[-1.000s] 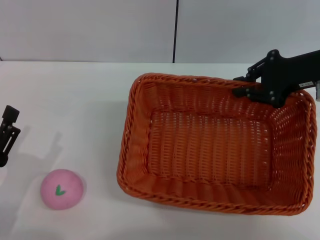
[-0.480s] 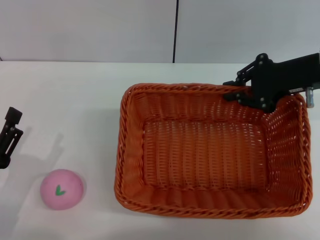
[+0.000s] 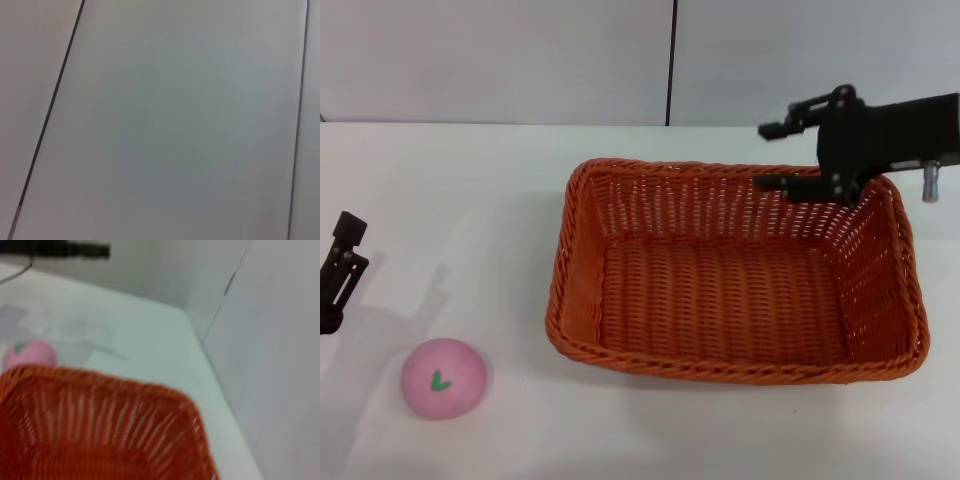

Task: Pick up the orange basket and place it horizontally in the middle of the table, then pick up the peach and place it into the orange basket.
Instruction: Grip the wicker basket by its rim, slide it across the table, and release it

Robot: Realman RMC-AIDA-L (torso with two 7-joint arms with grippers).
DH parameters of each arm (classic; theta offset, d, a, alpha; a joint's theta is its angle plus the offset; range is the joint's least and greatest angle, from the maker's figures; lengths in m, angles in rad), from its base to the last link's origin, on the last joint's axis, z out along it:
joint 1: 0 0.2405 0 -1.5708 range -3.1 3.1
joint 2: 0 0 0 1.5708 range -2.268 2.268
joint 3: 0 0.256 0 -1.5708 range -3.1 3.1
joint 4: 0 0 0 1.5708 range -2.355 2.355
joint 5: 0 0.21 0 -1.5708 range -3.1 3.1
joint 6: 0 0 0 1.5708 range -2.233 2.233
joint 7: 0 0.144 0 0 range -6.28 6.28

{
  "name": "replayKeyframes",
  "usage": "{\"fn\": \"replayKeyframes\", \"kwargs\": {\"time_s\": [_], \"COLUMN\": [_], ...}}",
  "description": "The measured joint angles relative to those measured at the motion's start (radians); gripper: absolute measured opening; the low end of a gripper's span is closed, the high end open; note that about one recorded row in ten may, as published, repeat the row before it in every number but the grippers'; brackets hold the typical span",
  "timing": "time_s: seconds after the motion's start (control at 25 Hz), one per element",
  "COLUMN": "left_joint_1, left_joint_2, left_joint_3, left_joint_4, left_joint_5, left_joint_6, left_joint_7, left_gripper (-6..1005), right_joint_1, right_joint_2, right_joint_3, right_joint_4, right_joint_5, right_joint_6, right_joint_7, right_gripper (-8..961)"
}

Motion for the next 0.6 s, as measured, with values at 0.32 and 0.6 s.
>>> {"fn": "replayKeyframes", "kwargs": {"time_s": [0.32,0.6], "left_joint_1": [-0.009,-0.129], "left_joint_2": [0.018,0.062], "left_joint_3": [0.016,0.190], "left_joint_4": [0.073,0.409], "left_joint_5": [0.008,0.027], "left_joint_6": [-0.057,-0.209], "left_joint_7": [-0.116,-0.455], "left_gripper": [751,739], "right_joint_1": [-0.122,-0.321], "right_joint_2": [-0.001,0.002], "right_joint_3": [0.009,0.013], "right_joint_4": [-0.045,0.040], "right_joint_5": [0.248,0.570], "right_joint_6": [-0.019,-0.001], "right_joint_7": [0.004,-0.055], "right_gripper": [589,640]}}
